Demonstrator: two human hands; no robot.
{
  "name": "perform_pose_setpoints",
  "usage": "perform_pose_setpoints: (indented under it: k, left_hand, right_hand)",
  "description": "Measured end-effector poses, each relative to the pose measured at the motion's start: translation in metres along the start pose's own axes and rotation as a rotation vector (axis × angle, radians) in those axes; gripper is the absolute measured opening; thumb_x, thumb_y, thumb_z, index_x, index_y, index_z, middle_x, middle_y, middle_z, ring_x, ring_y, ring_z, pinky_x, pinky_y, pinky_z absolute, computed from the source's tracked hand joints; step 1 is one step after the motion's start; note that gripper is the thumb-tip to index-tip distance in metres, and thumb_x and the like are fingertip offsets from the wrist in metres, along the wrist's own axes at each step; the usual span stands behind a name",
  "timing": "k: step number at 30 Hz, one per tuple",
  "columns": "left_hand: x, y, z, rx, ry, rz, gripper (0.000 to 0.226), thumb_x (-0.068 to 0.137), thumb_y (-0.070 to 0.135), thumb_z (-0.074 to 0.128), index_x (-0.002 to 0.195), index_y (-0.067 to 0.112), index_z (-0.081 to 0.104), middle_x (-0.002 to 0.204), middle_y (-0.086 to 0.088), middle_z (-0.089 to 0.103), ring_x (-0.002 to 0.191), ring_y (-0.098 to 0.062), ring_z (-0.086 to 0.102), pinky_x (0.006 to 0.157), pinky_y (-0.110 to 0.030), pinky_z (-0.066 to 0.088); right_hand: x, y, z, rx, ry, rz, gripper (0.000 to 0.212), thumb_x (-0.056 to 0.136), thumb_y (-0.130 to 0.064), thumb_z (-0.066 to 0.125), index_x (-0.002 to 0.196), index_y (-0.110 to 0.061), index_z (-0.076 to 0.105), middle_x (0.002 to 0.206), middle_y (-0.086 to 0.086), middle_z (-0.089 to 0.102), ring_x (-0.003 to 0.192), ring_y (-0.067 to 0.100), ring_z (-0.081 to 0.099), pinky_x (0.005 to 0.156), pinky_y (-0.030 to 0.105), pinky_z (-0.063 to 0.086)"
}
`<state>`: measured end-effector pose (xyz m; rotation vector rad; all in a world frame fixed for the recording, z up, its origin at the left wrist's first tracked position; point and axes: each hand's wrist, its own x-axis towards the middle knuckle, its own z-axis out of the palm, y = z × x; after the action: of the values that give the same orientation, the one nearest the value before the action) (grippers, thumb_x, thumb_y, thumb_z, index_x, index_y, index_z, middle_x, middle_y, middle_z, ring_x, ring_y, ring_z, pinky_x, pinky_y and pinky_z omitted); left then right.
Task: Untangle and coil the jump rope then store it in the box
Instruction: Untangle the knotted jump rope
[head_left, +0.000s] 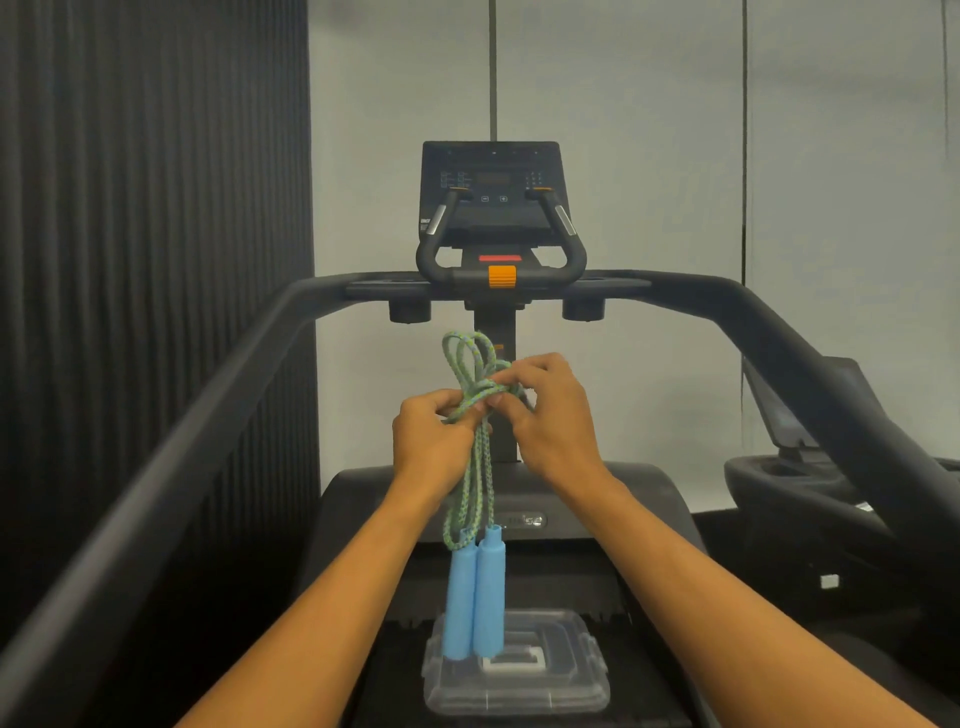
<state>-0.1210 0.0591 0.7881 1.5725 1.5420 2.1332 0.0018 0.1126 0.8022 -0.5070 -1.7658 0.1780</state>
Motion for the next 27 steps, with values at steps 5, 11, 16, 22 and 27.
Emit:
perform_pose_setpoints:
  k: [5, 11, 16, 22, 27]
  left_hand:
    - [0.0, -0.003, -0.003, 0.044, 0.034, -0.009, 0.012, 0.092, 0.025, 0.072, 0.096, 0.016, 0.079, 0.086, 0.002, 0.076, 0.085, -0.018, 0.073, 0.078, -0.034, 0.059]
    - [0.002, -0.006, -0.006, 0.057, 0.026, -0.026, 0.012, 0.092, 0.025, 0.072, 0.089, 0.015, 0.078, 0.078, -0.002, 0.077, 0.077, -0.019, 0.075, 0.078, -0.039, 0.06]
    - [-0.003, -0.009, -0.006, 0.055, 0.028, -0.07, 0.015, 0.092, 0.023, 0.072, 0.078, 0.023, 0.074, 0.074, -0.002, 0.077, 0.075, -0.017, 0.075, 0.071, -0.028, 0.055]
    - [-0.008, -0.008, 0.001, 0.047, 0.024, -0.086, 0.015, 0.091, 0.025, 0.074, 0.076, 0.022, 0.072, 0.073, 0.001, 0.077, 0.072, -0.012, 0.075, 0.066, -0.024, 0.051]
    - [-0.008, -0.008, 0.001, -0.004, -0.038, -0.104, 0.01, 0.09, 0.024, 0.074, 0.083, 0.017, 0.075, 0.078, -0.002, 0.079, 0.076, -0.015, 0.077, 0.079, -0.033, 0.059]
  right_hand:
    - [0.005, -0.007, -0.007, -0.121, 0.028, -0.066, 0.01, 0.089, -0.026, 0.071, 0.096, -0.022, 0.077, 0.12, -0.004, 0.052, 0.112, 0.015, 0.047, 0.095, 0.041, 0.04]
    - [0.013, -0.037, -0.022, -0.054, -0.135, -0.088, 0.036, 0.083, -0.034, 0.061, 0.069, -0.001, 0.062, 0.082, 0.013, 0.062, 0.079, 0.026, 0.054, 0.078, 0.048, 0.047]
    - [0.03, -0.075, -0.041, 0.175, -0.411, 0.026, 0.053, 0.1, -0.034, 0.053, 0.062, 0.002, 0.054, 0.059, 0.009, 0.049, 0.056, 0.015, 0.043, 0.062, 0.029, 0.041]
    - [0.051, -0.089, -0.038, 0.328, -0.576, 0.136, 0.022, 0.099, -0.02, 0.059, 0.101, -0.001, 0.07, 0.075, 0.004, 0.072, 0.065, 0.012, 0.064, 0.063, 0.024, 0.054]
    - [0.066, -0.069, -0.035, 0.461, -0.545, 0.246, 0.062, 0.094, -0.001, 0.06, 0.149, -0.024, 0.044, 0.145, 0.003, 0.053, 0.127, 0.019, 0.055, 0.103, 0.038, 0.05]
